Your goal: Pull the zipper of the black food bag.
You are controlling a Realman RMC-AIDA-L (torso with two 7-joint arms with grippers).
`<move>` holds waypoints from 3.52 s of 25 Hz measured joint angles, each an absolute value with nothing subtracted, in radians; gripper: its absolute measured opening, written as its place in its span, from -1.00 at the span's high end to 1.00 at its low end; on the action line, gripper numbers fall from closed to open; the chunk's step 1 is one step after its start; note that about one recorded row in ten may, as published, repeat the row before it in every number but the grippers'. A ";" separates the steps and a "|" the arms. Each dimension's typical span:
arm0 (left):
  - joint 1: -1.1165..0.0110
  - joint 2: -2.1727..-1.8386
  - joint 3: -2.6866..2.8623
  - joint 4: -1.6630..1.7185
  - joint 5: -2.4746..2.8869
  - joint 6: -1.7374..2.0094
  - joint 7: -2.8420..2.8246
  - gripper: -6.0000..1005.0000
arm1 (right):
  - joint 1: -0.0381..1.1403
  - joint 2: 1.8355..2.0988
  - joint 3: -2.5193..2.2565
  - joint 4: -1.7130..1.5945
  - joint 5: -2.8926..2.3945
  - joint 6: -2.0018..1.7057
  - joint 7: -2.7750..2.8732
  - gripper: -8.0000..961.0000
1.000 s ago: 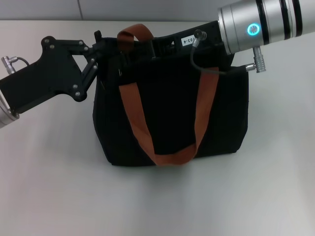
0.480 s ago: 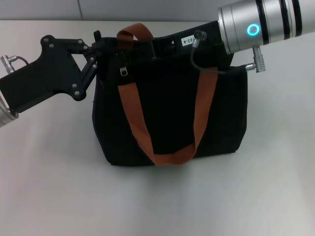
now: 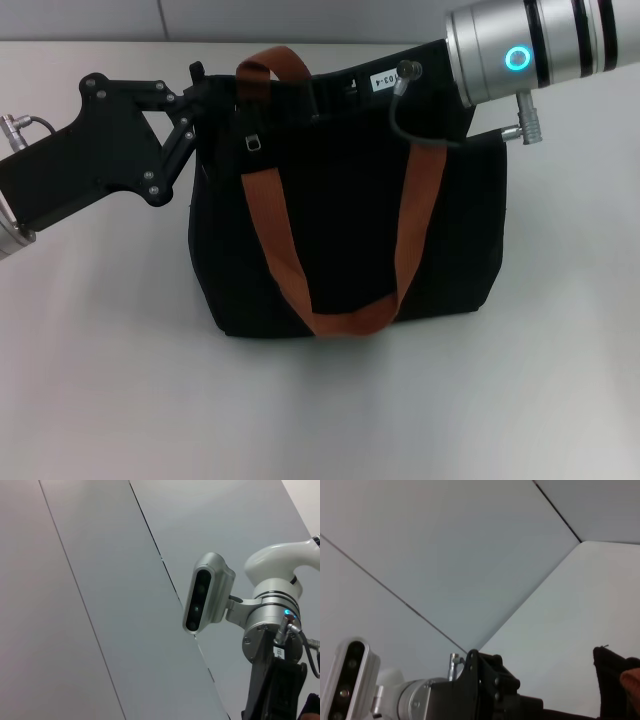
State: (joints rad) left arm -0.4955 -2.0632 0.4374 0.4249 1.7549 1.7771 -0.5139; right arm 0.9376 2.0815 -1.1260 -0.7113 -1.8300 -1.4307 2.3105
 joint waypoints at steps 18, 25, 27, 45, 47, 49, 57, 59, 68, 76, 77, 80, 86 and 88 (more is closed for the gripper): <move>-0.486 -2.065 0.438 0.425 1.755 1.788 -0.514 0.94 | 0.944 2.082 -1.134 -0.721 -1.853 -1.423 2.279 0.96; -0.478 -2.065 0.435 0.425 1.753 1.789 -0.514 0.94 | 0.942 2.082 -1.150 -0.750 -1.880 -1.418 2.313 0.98; -0.477 -2.065 0.434 0.424 1.748 1.787 -0.514 0.94 | 0.937 2.082 -1.154 -0.762 -1.882 -1.417 2.324 0.98; -0.469 -2.065 0.434 0.421 1.729 1.782 -0.514 0.94 | 0.896 2.085 -1.169 -0.833 -1.934 -1.406 2.379 0.98; -0.470 -2.065 0.434 0.420 1.729 1.779 -0.514 0.94 | 0.892 2.085 -1.171 -0.839 -1.938 -1.405 2.384 0.98; -0.471 -2.065 0.434 0.420 1.728 1.774 -0.514 0.94 | 0.886 2.085 -1.171 -0.854 -1.956 -1.404 2.395 0.98; -0.478 -2.064 0.434 0.420 1.718 1.765 -0.514 0.94 | 0.844 2.085 -1.171 -0.929 -2.003 -1.404 2.442 0.98; -0.479 -2.064 0.434 0.421 1.718 1.764 -0.514 0.94 | 0.831 2.084 -1.171 -0.948 -2.011 -1.405 2.453 0.98; -0.484 -2.062 0.434 0.424 1.715 1.752 -0.514 0.94 | 0.782 2.083 -1.168 -1.019 -2.059 -1.413 2.502 0.97; -0.486 -2.061 0.434 0.425 1.715 1.743 -0.514 0.94 | 0.731 2.083 -1.163 -1.091 -2.090 -1.425 2.535 0.97; -0.486 -2.061 0.434 0.425 1.715 1.743 -0.514 0.94 | 0.725 2.083 -1.163 -1.099 -2.091 -1.427 2.537 0.97; -0.487 -2.061 0.432 0.425 1.714 1.742 -0.514 0.94 | 0.706 2.083 -1.162 -1.120 -2.091 -1.429 2.544 0.97; -0.488 -2.061 0.426 0.425 1.714 1.740 -0.521 0.94 | 0.664 2.083 -1.141 -1.175 -2.120 -1.438 2.556 0.97; -0.489 -2.061 0.426 0.425 1.714 1.739 -0.522 0.94 | 0.651 2.084 -1.126 -1.190 -2.126 -1.446 2.556 0.97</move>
State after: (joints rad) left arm -0.4895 -2.0607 0.4259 0.4250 1.7140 1.7393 -0.5217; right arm 0.6508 2.0836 -1.1265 -1.1900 -2.1265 -1.4460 2.5563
